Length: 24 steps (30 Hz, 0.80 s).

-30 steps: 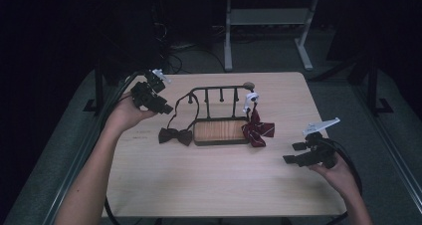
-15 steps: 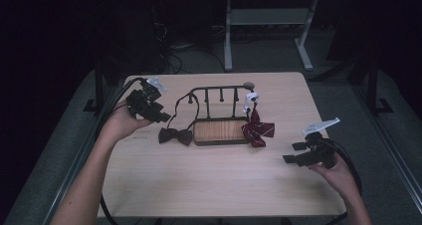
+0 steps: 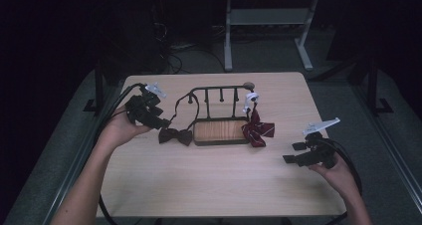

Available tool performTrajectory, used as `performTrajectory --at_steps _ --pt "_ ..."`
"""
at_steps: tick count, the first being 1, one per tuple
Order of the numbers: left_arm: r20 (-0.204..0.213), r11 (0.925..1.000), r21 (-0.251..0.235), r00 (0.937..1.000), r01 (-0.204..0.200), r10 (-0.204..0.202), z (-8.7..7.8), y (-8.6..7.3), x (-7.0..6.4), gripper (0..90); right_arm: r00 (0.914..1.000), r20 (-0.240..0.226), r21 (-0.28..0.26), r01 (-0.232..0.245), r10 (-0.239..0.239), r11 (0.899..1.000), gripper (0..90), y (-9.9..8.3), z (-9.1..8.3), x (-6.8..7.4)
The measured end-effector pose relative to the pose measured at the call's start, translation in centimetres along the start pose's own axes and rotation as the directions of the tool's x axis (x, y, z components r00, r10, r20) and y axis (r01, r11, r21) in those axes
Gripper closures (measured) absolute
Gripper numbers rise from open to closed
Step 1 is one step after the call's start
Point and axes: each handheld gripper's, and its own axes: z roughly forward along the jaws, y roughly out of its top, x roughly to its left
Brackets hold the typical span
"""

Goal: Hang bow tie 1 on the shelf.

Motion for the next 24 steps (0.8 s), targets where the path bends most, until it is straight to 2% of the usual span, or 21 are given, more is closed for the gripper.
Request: performTrajectory --at_steps 7,24 --pt "0.003 1.0 0.0 1.0 -0.008 0.008 0.1 -0.6 -0.4 43.5 1.0 0.002 0.001 0.0 0.0 1.0 29.3 0.0 0.0 0.0" --pt "0.017 1.0 -0.008 0.9999 0.002 -0.002 0.7 -2.4 -0.9 39.5 1.0 0.002 0.006 0.004 -0.004 1.0 29.3 0.0 -0.1 0.1"
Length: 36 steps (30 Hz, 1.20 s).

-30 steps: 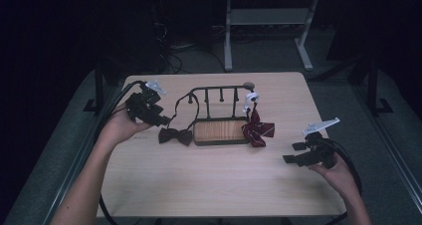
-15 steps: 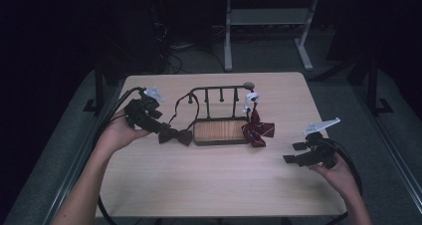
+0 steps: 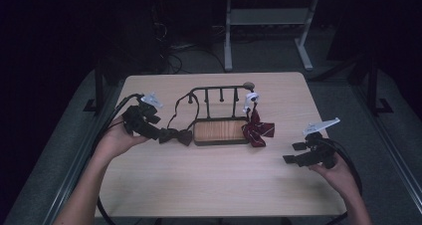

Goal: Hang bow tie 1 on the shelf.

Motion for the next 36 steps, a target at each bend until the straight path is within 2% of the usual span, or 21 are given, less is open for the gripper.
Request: performTrajectory --at_steps 9,36 --pt "0.003 0.9999 -0.01 1.0 -0.005 0.005 0.4 -0.8 -0.5 38.3 1.0 0.001 0.001 0.001 -0.001 1.0 29.3 0.0 0.0 0.0" --pt "0.023 0.9997 -0.019 0.9996 0.015 -0.015 2.7 -3.9 -1.3 36.9 1.0 -0.001 0.003 0.003 -0.003 1.0 29.4 -0.1 0.2 -0.1"
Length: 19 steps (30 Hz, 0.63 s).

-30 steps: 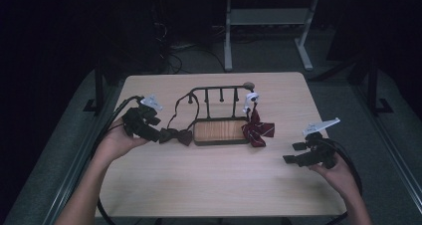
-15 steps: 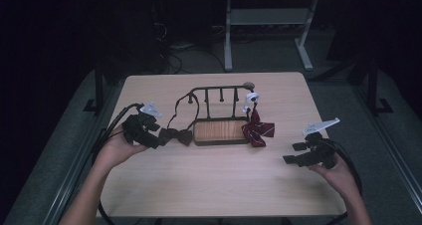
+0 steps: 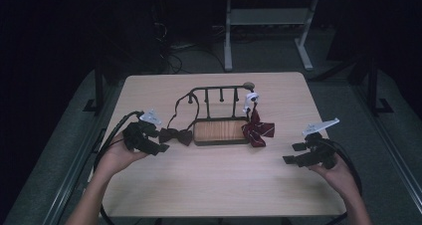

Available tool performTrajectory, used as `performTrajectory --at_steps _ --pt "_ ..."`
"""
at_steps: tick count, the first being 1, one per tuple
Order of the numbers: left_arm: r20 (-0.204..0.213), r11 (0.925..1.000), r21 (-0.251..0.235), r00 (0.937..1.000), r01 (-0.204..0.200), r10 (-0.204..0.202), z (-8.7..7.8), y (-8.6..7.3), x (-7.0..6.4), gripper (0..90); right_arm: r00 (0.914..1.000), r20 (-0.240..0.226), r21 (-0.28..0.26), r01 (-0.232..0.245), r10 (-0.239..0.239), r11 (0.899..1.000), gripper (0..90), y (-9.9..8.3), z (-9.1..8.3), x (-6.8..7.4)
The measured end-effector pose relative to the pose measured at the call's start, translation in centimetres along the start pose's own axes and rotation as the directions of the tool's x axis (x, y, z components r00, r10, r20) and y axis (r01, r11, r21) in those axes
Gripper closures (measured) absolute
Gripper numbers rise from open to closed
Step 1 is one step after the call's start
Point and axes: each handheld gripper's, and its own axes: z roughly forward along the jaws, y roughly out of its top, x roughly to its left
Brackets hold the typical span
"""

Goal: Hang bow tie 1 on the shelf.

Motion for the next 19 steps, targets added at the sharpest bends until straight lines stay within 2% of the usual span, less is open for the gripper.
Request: performTrajectory --at_steps 13,19 --pt "0.027 1.0 0.002 0.9996 0.007 -0.007 1.1 -1.1 -0.7 36.2 1.0 -0.002 0.011 -0.001 0.001 1.0 29.4 0.0 0.3 0.1" --pt "0.048 0.9992 -0.031 0.9985 0.025 -0.024 1.8 -1.8 -1.4 35.8 0.9999 -0.005 0.009 0.013 -0.013 1.0 29.4 0.1 0.5 0.3"
